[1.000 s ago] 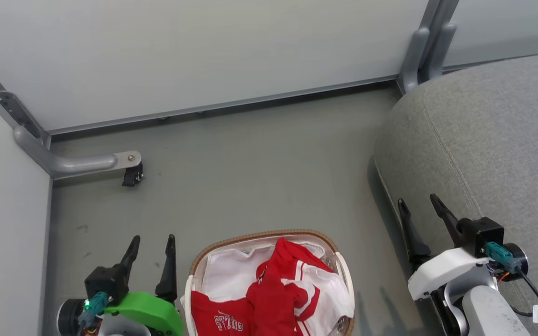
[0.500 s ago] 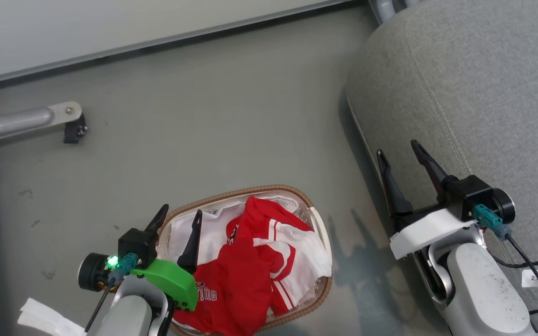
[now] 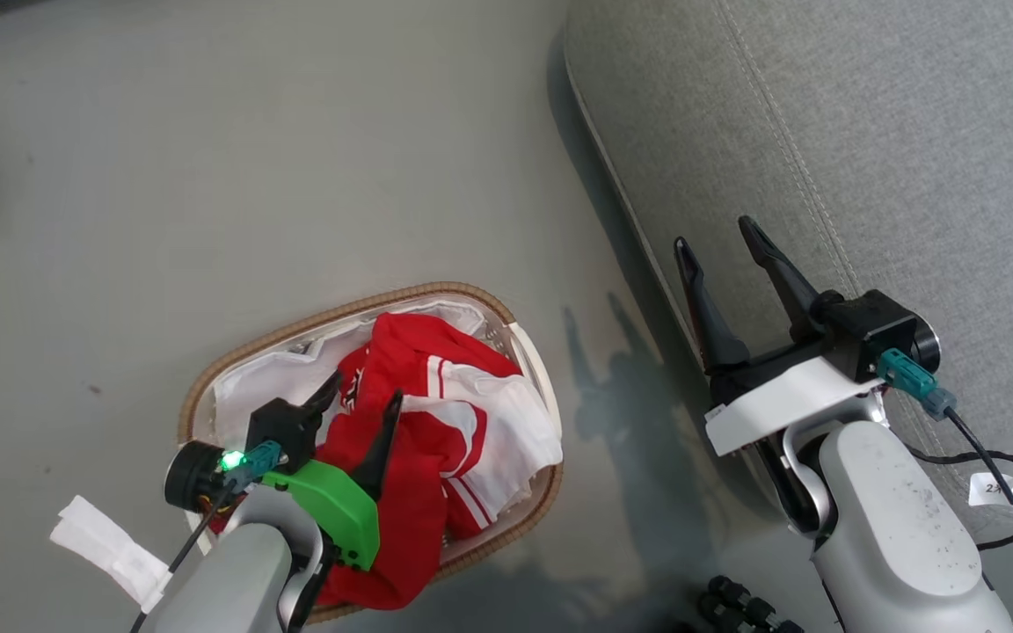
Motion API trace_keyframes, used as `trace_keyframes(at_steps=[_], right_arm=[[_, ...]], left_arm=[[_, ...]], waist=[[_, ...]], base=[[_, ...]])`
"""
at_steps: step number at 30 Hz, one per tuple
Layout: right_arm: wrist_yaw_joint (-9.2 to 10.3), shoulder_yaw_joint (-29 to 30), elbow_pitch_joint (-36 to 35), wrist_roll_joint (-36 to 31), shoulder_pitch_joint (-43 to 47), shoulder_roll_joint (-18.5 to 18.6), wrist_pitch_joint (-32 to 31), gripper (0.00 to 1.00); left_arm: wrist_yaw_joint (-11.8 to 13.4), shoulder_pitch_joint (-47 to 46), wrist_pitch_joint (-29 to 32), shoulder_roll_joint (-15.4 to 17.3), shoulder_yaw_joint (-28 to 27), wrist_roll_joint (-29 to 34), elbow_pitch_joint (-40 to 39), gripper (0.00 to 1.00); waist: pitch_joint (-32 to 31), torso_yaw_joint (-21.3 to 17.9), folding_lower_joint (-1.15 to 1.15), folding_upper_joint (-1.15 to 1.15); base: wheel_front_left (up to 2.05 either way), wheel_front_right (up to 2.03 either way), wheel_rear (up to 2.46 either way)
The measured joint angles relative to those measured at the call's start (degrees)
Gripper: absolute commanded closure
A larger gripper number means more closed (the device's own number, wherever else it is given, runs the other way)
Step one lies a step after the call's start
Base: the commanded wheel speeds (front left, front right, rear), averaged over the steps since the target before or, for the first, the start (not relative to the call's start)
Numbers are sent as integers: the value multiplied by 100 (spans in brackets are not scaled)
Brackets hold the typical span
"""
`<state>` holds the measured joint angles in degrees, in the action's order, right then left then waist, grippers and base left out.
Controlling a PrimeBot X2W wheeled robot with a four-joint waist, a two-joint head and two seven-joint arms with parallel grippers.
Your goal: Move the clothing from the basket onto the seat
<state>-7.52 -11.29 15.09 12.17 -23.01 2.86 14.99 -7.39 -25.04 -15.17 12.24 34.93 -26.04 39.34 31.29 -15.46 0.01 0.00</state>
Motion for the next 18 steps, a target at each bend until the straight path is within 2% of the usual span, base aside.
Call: trace_keyframes(at_steps=[5,11,18], right_arm=[[0,-80,25,98,-38,0,0,0],[0,-134,22,167,-94,-1,0,0],[0,-180,-10,191,-127,-2,0,0]], left_arm=[[0,-154,0,77,581,-348,236,0],[0,-371,0,232,1618,-892,489,0],[0,-659,0,323,2256,-1017,978,0]], waist=[[265,-205,0,0],[509,-391,0,0],[682,-435,0,0]], base=[[0,0,0],[0,0,0],[0,0,0]])
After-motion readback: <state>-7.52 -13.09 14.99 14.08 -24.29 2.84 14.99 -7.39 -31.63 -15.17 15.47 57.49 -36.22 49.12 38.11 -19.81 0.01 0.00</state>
